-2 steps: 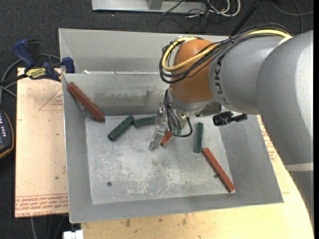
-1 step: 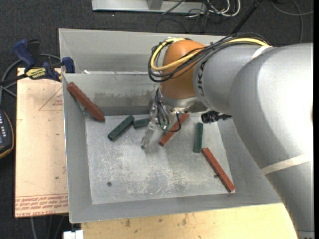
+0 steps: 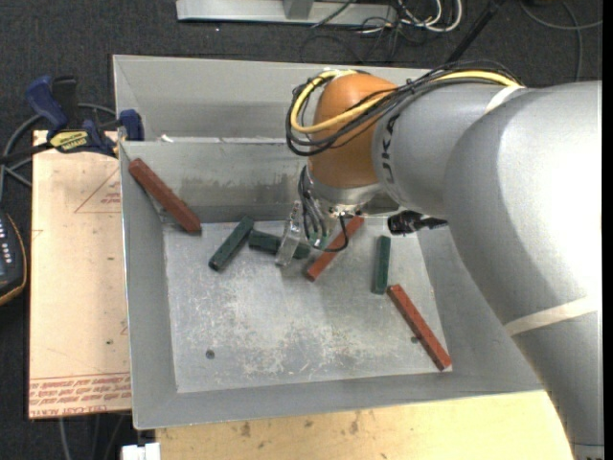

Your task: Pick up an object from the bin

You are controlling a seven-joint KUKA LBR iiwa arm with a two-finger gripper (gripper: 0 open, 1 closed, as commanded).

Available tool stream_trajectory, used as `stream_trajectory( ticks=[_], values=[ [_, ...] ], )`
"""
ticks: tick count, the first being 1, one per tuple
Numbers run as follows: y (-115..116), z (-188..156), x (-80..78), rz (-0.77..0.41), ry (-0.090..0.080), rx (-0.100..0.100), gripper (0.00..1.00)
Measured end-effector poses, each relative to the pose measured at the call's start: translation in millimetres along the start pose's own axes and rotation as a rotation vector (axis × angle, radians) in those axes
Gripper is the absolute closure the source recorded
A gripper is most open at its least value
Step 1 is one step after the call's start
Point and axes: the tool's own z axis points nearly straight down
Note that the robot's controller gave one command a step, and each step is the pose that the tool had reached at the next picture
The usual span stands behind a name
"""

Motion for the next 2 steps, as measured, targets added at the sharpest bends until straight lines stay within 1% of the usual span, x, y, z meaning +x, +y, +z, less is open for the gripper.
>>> stream_trajectory(
  ticks=[1, 2],
  values=[
    [2.3, -80.7, 4.8, 0.003, -0.005, -0.002, 1.0],
    [4.2, -159.5, 0.9, 0.022, -0.007, -0.003, 1.0]
  ],
)
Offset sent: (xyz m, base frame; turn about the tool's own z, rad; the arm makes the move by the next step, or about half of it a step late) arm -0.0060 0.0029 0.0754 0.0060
